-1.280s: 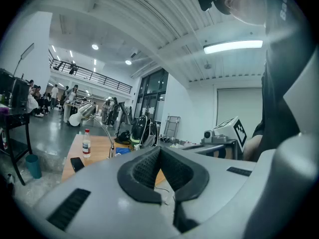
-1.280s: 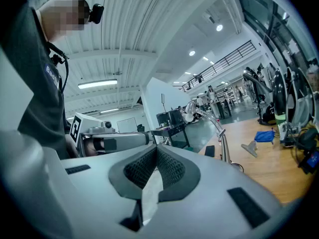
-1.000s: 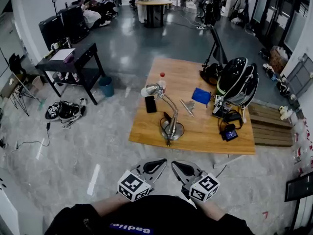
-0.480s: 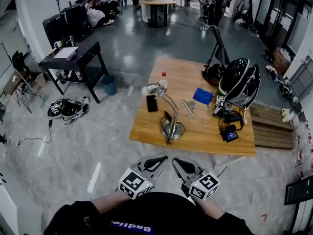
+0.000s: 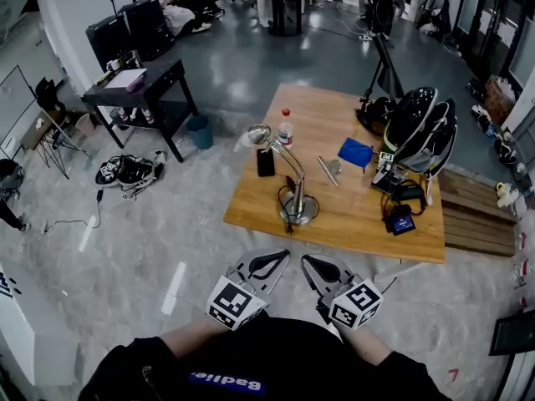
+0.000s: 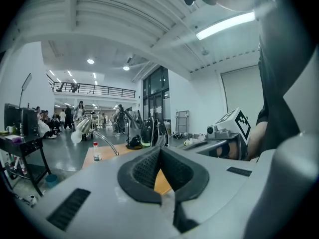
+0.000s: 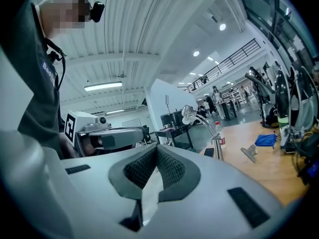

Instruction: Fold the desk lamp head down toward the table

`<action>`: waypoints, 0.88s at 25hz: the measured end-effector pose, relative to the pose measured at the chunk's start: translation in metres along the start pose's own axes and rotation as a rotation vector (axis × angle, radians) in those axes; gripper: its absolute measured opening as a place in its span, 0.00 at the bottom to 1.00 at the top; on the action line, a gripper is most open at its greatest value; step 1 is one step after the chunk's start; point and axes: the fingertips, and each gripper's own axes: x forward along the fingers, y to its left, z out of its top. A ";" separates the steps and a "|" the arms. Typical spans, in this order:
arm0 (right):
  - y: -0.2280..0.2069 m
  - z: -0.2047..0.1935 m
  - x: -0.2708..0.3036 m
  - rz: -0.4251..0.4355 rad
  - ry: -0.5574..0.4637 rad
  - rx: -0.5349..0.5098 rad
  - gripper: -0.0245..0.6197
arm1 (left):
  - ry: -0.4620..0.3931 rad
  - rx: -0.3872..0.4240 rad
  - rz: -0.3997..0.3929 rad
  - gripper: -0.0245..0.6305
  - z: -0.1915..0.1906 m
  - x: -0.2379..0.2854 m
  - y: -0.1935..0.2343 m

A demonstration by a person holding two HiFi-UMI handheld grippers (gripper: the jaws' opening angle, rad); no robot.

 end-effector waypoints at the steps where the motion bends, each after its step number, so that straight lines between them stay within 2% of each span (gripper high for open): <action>1: -0.003 -0.001 0.001 0.002 0.005 0.000 0.05 | 0.002 0.003 0.008 0.05 -0.001 0.002 0.002; 6: -0.025 -0.005 0.018 -0.034 0.024 0.013 0.05 | -0.006 0.046 0.007 0.05 0.003 0.015 0.029; 12: -0.066 -0.015 0.060 -0.138 0.100 0.004 0.05 | -0.020 0.194 -0.044 0.05 0.004 0.033 0.080; 17: -0.107 -0.007 0.094 -0.260 0.101 0.020 0.05 | -0.036 0.223 -0.119 0.05 0.006 0.052 0.129; 22: -0.137 0.000 0.115 -0.322 0.095 0.026 0.05 | -0.032 0.217 -0.168 0.05 0.003 0.072 0.157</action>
